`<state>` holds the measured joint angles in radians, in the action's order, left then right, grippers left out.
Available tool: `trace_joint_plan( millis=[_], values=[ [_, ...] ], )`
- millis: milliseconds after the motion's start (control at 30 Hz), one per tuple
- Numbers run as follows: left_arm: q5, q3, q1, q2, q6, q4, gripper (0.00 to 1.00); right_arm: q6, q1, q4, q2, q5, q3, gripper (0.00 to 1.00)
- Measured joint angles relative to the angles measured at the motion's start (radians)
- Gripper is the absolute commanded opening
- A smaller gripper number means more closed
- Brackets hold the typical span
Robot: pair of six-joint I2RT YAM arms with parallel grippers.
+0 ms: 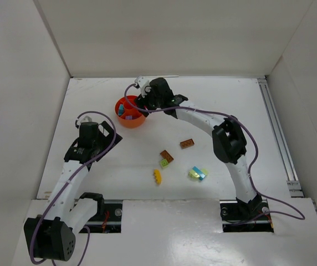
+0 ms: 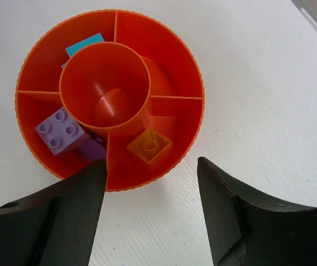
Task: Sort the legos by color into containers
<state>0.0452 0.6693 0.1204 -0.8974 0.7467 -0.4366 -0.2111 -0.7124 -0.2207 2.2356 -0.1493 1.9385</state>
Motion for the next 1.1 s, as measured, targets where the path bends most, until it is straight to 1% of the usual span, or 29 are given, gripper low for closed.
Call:
trace_joint_plan(
  millis=[167, 267, 333, 400, 533, 600, 633, 733, 767, 867, 933, 967, 1033, 1100],
  values=[
    [0.028, -0.002, 0.000, 0.002, -0.014, 0.012, 1.00, -0.004, 0.004, -0.002, -0.014, 0.005, -0.026, 0.73],
    [0.045, -0.002, 0.005, 0.010, -0.024, 0.021, 1.00, -0.008, 0.007, -0.003, -0.072, 0.035, -0.098, 0.79],
    [0.038, -0.002, 0.039, 0.015, -0.028, 0.032, 1.00, -0.009, 0.009, -0.005, -0.146, 0.071, -0.173, 0.79],
    [0.026, -0.002, 0.113, 0.015, -0.026, 0.039, 0.99, 0.003, 0.018, 0.004, -0.244, 0.100, -0.264, 0.79],
    [-0.016, 0.008, 0.338, -0.026, 0.000, 0.042, 0.94, 0.059, 0.074, 0.030, -0.491, 0.146, -0.472, 0.79],
    [-0.042, 0.016, 0.441, -0.068, 0.027, 0.040, 0.85, 0.082, 0.114, 0.045, -0.613, 0.175, -0.583, 0.79],
    [-0.054, 0.018, 0.494, -0.088, 0.045, 0.038, 0.82, 0.094, 0.132, 0.055, -0.671, 0.197, -0.642, 0.79],
    [-0.087, 0.018, 0.623, -0.140, 0.103, 0.032, 0.78, 0.125, 0.166, 0.058, -0.821, 0.245, -0.806, 0.79],
    [-0.094, 0.018, 0.661, -0.153, 0.125, 0.034, 0.78, 0.133, 0.170, 0.057, -0.860, 0.255, -0.854, 0.79],
    [-0.121, 0.017, 0.754, -0.184, 0.182, 0.048, 0.72, 0.158, 0.179, 0.047, -0.962, 0.269, -0.991, 0.79],
    [-0.143, 0.017, 0.803, -0.215, 0.216, 0.066, 0.68, 0.169, 0.185, 0.025, -1.013, 0.275, -1.051, 0.79],
    [-0.157, 0.018, 0.823, -0.238, 0.234, 0.074, 0.62, 0.176, 0.189, 0.012, -1.043, 0.281, -1.079, 0.79],
    [-0.187, 0.023, 0.855, -0.298, 0.264, 0.073, 0.59, 0.183, 0.196, -0.004, -1.083, 0.294, -1.104, 0.79],
    [-0.209, 0.034, 0.874, -0.362, 0.291, 0.068, 0.53, 0.190, 0.202, -0.014, -1.128, 0.308, -1.122, 0.79]
  ],
)
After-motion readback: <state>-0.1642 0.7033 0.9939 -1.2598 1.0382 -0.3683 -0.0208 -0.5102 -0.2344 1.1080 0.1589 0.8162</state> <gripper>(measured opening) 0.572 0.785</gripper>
